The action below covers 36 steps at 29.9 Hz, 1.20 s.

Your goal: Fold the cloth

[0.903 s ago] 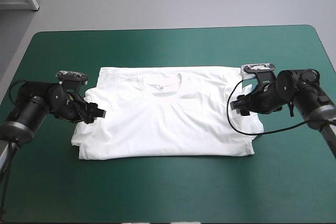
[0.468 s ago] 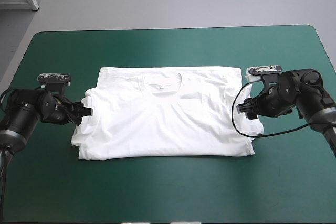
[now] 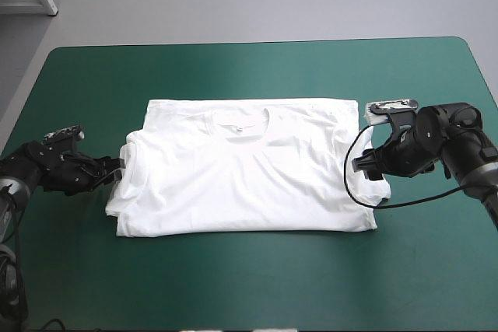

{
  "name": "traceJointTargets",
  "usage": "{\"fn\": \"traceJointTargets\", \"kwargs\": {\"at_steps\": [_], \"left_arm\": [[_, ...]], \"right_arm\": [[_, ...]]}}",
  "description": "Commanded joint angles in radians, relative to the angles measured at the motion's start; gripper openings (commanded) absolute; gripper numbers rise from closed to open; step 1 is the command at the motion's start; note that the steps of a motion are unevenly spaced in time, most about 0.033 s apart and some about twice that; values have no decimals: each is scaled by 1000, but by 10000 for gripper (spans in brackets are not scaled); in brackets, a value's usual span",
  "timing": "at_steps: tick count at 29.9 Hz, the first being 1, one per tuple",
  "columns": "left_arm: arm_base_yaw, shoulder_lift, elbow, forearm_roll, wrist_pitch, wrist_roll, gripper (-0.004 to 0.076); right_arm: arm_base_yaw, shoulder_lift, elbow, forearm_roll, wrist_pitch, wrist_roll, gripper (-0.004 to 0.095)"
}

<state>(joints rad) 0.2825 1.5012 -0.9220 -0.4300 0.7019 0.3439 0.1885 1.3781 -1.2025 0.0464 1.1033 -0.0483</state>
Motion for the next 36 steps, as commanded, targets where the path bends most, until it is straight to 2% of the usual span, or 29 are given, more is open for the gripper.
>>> {"fn": "traceJointTargets", "kwargs": {"at_steps": [1,7,9,13,22,27,36], "left_arm": [[1,29,-21,-43,-38,26,473],[1,69,-21,-70,-40,43,448],[1,69,-21,-98,-24,72,400],[-1,69,-18,-162,22,137,249],[-1,69,23,-164,0,171,-8],[-1,23,23,-162,-39,171,-10],[1,-175,23,-155,-93,142,-10]], "right_arm": [[-6,-34,-33,5,-29,-12,670],[-6,-34,-33,5,-50,-12,660],[-6,-34,-33,5,-61,-12,647],[-6,-34,-33,5,-89,-12,643],[-6,-34,-33,5,-95,-9,643],[-6,-34,-33,5,-91,-7,643],[-6,-34,-33,26,-77,-3,643]]}}
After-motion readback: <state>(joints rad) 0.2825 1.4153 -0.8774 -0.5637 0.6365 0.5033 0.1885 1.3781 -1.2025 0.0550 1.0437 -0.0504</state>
